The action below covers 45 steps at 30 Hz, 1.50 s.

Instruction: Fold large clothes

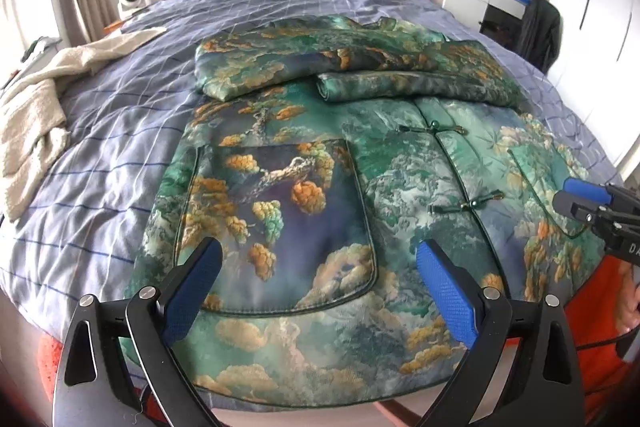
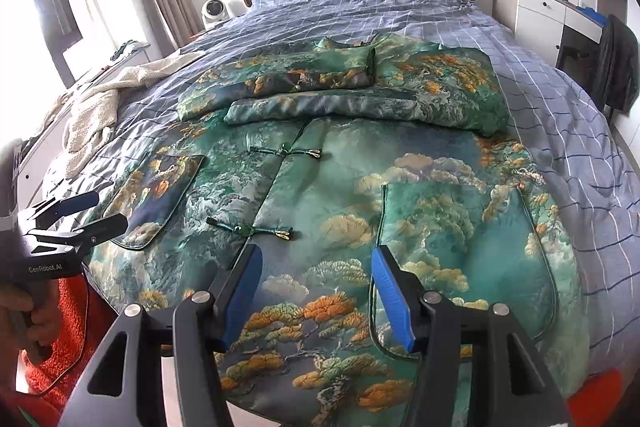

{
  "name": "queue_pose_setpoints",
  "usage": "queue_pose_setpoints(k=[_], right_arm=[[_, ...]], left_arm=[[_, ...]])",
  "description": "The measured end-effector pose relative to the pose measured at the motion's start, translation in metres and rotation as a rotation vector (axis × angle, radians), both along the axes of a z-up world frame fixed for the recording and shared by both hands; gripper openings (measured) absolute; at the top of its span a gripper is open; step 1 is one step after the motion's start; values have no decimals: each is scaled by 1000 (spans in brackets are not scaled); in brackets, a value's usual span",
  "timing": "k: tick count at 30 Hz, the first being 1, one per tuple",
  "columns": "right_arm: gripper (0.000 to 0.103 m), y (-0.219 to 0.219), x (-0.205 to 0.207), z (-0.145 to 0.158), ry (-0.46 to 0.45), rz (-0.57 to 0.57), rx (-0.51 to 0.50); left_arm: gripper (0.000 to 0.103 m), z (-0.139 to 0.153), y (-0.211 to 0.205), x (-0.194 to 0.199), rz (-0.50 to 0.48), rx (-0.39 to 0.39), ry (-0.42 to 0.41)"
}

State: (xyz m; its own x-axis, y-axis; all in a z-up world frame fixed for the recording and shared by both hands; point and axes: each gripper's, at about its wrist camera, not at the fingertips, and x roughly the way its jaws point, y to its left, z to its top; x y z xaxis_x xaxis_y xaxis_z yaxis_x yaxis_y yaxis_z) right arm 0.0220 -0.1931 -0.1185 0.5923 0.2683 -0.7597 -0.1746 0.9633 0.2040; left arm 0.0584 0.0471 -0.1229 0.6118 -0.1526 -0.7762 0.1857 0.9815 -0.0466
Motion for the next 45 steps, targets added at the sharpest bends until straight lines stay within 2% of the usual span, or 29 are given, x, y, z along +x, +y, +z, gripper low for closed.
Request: queue_pose_setpoints(k=[7, 21, 31, 35, 39, 42, 45], right_arm=[[58, -7, -4, -1, 8, -30, 12], [58, 1, -8, -2, 14, -1, 19], [58, 4, -7, -4, 21, 3, 23], [58, 1, -7, 0, 16, 6, 14], [58, -26, -8, 13, -13, 1, -11], [59, -73, -8, 19, -4, -47, -71], [63, -129, -5, 7, 89, -111, -141]], left_arm=[[98, -2, -6, -1, -21, 21, 7], [98, -7, -17, -4, -43, 32, 28], [98, -6, -9, 0, -31, 15, 39], [98, 2, 17, 9, 7, -48, 51], [99, 9, 77, 25, 122, -124, 71], [99, -5, 123, 40, 184, -207, 174], [99, -33, 140, 48, 149, -278, 310]])
